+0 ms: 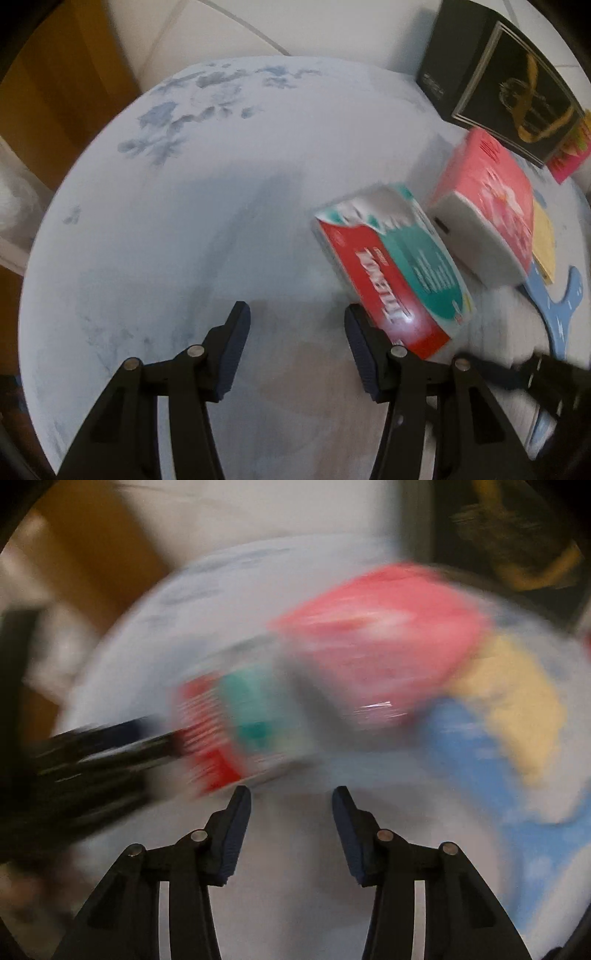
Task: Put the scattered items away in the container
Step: 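Grasp the red-teal Tylenol box with left gripper while right gripper approaches the pink tissue pack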
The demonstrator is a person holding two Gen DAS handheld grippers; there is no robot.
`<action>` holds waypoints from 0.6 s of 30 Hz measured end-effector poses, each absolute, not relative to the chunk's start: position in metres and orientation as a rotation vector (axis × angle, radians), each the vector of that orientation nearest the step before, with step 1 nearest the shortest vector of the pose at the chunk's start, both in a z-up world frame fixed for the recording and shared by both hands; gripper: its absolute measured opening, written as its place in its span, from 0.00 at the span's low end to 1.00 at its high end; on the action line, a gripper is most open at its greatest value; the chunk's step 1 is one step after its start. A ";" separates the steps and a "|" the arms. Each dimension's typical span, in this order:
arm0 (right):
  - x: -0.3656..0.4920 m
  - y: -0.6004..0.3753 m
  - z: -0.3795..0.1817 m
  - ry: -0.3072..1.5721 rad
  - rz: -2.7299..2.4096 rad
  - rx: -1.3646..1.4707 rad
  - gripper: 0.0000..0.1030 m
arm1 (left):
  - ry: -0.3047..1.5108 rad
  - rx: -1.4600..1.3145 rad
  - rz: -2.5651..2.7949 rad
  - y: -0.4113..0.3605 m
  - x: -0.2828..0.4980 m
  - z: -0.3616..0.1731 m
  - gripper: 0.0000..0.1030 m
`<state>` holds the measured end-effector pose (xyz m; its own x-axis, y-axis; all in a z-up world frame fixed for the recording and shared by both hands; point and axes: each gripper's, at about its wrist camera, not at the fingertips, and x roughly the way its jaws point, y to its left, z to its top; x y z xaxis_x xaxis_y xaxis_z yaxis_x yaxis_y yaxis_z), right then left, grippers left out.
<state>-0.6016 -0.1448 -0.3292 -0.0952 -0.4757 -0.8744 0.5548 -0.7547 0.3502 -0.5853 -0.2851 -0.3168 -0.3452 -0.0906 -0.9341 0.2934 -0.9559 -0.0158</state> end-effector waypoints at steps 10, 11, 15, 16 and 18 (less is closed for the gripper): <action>-0.632 -0.136 -0.334 0.041 -2.024 1.457 0.45 | 0.323 1.589 -2.410 -0.303 -0.573 -0.303 0.67; -0.628 -0.141 -0.337 0.044 -1.983 1.457 0.45 | 0.319 1.586 -2.409 -0.302 -0.573 -0.304 0.67; -0.607 -0.163 -0.342 0.098 -1.878 1.417 0.45 | 0.327 1.586 -2.414 -0.300 -0.574 -0.305 0.67; -0.608 -0.159 -0.342 0.092 -1.892 1.425 0.45 | 0.330 1.589 -2.417 -0.299 -0.574 -0.305 0.67; -0.612 -0.146 -0.341 0.078 -1.936 1.435 0.45 | 0.318 1.600 -2.441 -0.292 -0.574 -0.305 0.67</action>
